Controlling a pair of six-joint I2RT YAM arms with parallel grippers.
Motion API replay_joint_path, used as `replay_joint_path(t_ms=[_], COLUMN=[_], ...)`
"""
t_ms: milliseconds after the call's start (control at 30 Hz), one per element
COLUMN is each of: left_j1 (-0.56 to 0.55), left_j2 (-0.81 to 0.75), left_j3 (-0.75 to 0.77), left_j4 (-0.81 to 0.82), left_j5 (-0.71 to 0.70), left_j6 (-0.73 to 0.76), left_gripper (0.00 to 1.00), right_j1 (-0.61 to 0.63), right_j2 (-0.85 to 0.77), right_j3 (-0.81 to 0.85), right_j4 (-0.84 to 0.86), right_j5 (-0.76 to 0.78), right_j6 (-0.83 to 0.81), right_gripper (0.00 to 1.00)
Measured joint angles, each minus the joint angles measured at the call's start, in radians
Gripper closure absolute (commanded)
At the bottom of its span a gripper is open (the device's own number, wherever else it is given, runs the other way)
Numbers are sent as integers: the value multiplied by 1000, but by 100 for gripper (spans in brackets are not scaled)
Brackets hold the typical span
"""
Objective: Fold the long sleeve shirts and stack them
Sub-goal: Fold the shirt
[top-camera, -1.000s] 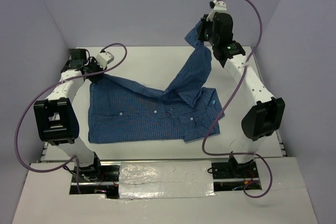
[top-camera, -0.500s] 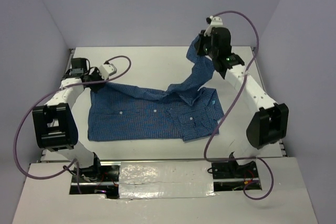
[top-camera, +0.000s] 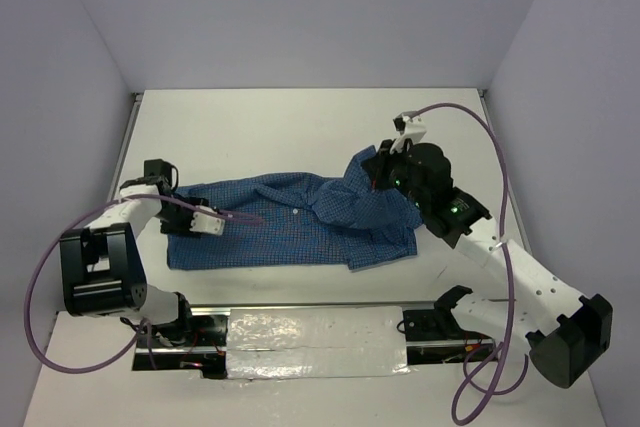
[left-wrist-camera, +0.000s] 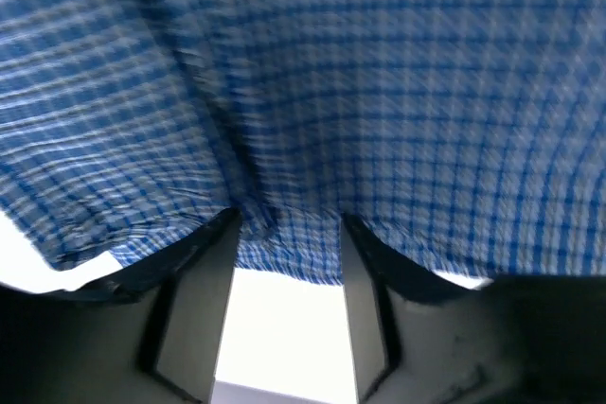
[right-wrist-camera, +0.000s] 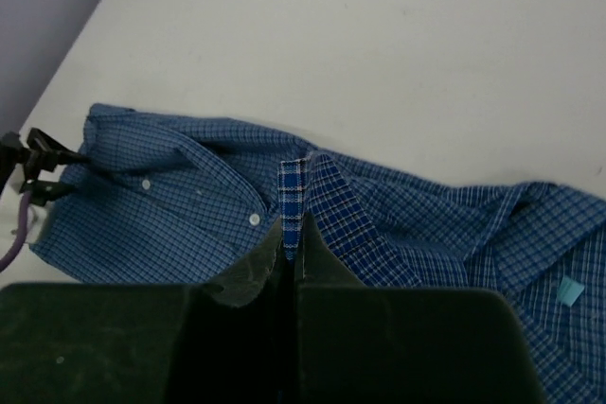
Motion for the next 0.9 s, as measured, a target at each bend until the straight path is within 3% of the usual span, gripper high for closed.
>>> replay_joint_path(t_ms=[133, 200, 300, 433, 533, 733, 900], left_j1=[1, 2, 7, 18, 22, 23, 5], left_j2=[-8, 10, 90, 210, 262, 296, 314], left_j3=[28, 128, 386, 613, 613, 509, 507], left_j4=[-50, -103, -176, -196, -197, -214, -175], left_j5=[-45, -31, 50, 143, 168, 176, 202], left_j6=[78, 52, -107, -361, -474, -560, -642], left_gripper=[34, 39, 47, 39, 36, 28, 28], right_j1=[2, 2, 2, 2, 3, 3, 3], right_j2=[-1, -1, -2, -1, 4, 18, 18], right_j3=[-54, -56, -56, -56, -56, -56, -56], right_j4=[-51, -70, -75, -76, -79, -93, -106], right_j5=[9, 17, 23, 23, 22, 22, 25], right_j6=[44, 54, 62, 65, 65, 65, 65], right_gripper=[100, 100, 100, 100, 100, 100, 100])
